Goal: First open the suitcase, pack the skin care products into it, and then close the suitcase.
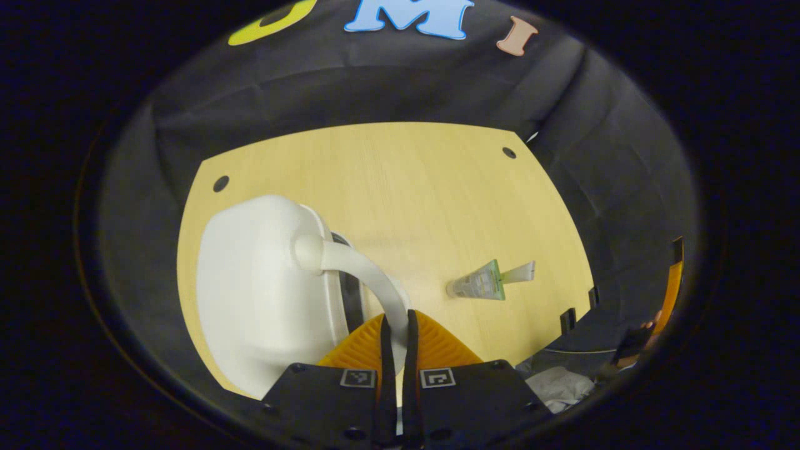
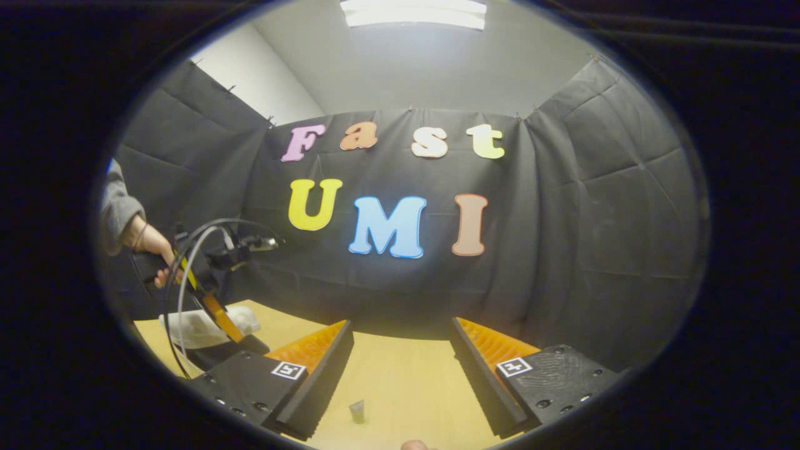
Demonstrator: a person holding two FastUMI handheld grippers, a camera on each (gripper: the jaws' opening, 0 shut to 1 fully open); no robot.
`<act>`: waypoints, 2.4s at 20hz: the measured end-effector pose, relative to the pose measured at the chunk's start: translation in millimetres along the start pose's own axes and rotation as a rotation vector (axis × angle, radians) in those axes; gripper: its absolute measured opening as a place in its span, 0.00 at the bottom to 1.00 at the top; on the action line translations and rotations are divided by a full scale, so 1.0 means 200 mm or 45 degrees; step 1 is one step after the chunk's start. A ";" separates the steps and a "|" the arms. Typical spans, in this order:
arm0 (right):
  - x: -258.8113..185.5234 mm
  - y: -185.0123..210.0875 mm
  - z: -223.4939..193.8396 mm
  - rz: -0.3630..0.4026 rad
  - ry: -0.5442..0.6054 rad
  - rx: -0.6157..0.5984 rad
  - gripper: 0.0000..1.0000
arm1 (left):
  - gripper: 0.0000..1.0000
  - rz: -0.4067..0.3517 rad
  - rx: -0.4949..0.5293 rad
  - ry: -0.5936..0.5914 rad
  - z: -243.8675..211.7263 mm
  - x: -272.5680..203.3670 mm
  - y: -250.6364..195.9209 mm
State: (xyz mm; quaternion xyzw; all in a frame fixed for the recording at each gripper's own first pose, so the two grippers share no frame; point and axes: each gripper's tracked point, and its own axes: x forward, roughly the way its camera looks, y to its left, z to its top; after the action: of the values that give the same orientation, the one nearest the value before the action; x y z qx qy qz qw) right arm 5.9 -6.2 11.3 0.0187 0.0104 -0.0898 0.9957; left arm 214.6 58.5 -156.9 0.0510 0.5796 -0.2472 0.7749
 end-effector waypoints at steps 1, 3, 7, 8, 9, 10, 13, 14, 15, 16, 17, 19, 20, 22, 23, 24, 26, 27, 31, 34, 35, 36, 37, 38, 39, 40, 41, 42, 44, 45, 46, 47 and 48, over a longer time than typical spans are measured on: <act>0.01 0.00 0.01 -0.031 -0.003 -0.009 0.93 | 0.12 0.003 0.001 -0.016 0.03 -0.08 0.06; 0.02 0.02 0.01 -0.091 0.005 -0.008 0.94 | 0.12 -0.009 -0.004 -0.026 0.08 -0.23 0.23; 0.03 0.05 0.00 -0.232 0.049 -0.025 0.94 | 0.12 -0.022 -0.030 -0.074 0.14 -0.48 0.62; 0.03 0.06 0.00 -0.264 0.057 -0.034 0.94 | 0.12 0.012 -0.023 -0.087 0.15 -0.53 0.75; 0.03 0.06 0.00 -0.299 0.068 -0.039 0.94 | 0.12 0.044 -0.015 -0.097 0.15 -0.58 0.88; 0.03 0.07 0.01 -0.327 0.069 -0.035 0.95 | 0.12 0.071 -0.013 -0.098 0.15 -0.60 1.01; 0.04 0.11 0.06 -0.395 0.065 -0.014 0.94 | 0.12 0.171 -0.010 -0.087 0.09 -0.62 1.40; 0.05 0.11 0.06 -0.412 0.070 -0.012 0.94 | 0.12 0.214 -0.017 -0.088 0.07 -0.59 1.53; 0.05 0.12 0.07 -0.427 0.075 -0.011 0.94 | 0.12 0.259 -0.028 -0.080 0.04 -0.55 1.67; 0.06 0.12 0.07 -0.439 0.080 -0.011 0.94 | 0.12 0.316 -0.032 -0.071 0.00 -0.53 1.82; 0.07 0.12 0.08 -0.452 0.087 -0.012 0.94 | 0.12 0.375 -0.031 -0.061 -0.03 -0.49 1.98; 0.07 0.13 0.08 -0.476 0.101 -0.017 0.94 | 0.12 0.501 -0.025 -0.034 -0.12 -0.40 2.29; 0.07 0.13 0.07 -0.486 0.111 -0.023 0.94 | 0.12 0.542 -0.035 -0.016 -0.17 -0.36 2.43; 0.08 0.15 0.07 -0.498 0.134 -0.040 0.94 | 0.11 0.577 -0.077 0.013 -0.24 -0.25 2.64; 0.08 0.16 0.06 -0.503 0.152 -0.045 0.94 | 0.11 0.575 -0.098 0.022 -0.27 -0.19 2.71; 0.08 0.16 0.04 -0.502 0.171 -0.041 0.94 | 0.11 0.568 -0.119 0.031 -0.33 -0.12 2.74; 0.08 0.18 0.04 -0.508 0.184 -0.030 0.94 | 0.11 0.564 -0.137 0.038 -0.39 0.02 2.83; 0.08 0.18 0.05 -0.511 0.186 -0.025 0.94 | 0.11 0.565 -0.139 0.041 -0.44 0.08 2.87; 0.08 0.18 0.04 -0.515 0.186 -0.004 0.94 | 0.13 0.705 -0.112 0.002 -0.51 0.20 3.03; 0.05 0.16 0.02 -0.506 0.191 -0.027 0.94 | 0.33 0.802 -0.148 -0.078 -0.54 0.15 3.04; 0.03 0.15 0.01 -0.501 0.193 -0.051 0.94 | 0.51 0.884 -0.157 -0.116 -0.53 0.10 3.06; 0.02 0.13 0.00 -0.494 0.195 -0.081 0.94 | 0.62 0.956 -0.162 -0.168 -0.53 0.06 3.08; 0.02 0.12 -0.02 -0.477 0.200 -0.100 0.94 | 0.77 1.006 -0.187 -0.234 -0.53 0.01 3.08; 0.01 0.11 -0.03 -0.454 0.203 -0.100 0.94 | 0.93 1.025 -0.232 -0.294 -0.51 -0.04 3.03; 0.01 0.11 -0.05 -0.426 0.201 -0.089 0.94 | 0.99 1.047 -0.279 -0.359 -0.50 -0.08 2.99; 0.02 0.10 -0.07 -0.402 0.209 -0.074 0.94 | 0.99 1.066 -0.322 -0.434 -0.48 -0.13 2.94; 0.02 0.10 -0.10 -0.378 0.232 -0.055 0.94 | 0.95 1.065 -0.358 -0.510 -0.46 -0.17 2.88; 0.02 0.09 -0.11 -0.364 0.230 -0.037 0.95 | 0.99 1.044 -0.369 -0.593 -0.42 -0.20 2.80; 0.03 0.06 -0.14 -0.368 0.227 -0.022 0.94 | 0.99 0.995 -0.349 -0.758 -0.32 -0.30 2.60; 0.03 0.06 -0.16 -0.354 0.237 -0.015 0.94 | 0.99 0.946 -0.322 -0.853 -0.24 -0.33 2.47; 0.04 0.07 -0.15 -0.338 0.233 -0.014 0.95 | 0.98 0.900 -0.294 -0.941 -0.17 -0.37 2.33; 0.04 0.07 -0.15 -0.329 0.231 -0.021 0.94 | 0.98 0.851 -0.264 -1.009 -0.10 -0.42 2.19; 0.05 0.06 -0.15 -0.323 0.226 -0.030 0.94 | 0.98 0.800 -0.240 -1.063 -0.04 -0.46 2.05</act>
State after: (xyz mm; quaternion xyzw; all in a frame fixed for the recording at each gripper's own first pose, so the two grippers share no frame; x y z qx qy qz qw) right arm 17.4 5.4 -17.7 0.0135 0.1016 -0.2129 0.9717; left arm 370.2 448.0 -159.9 0.0494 0.1983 0.0508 0.9776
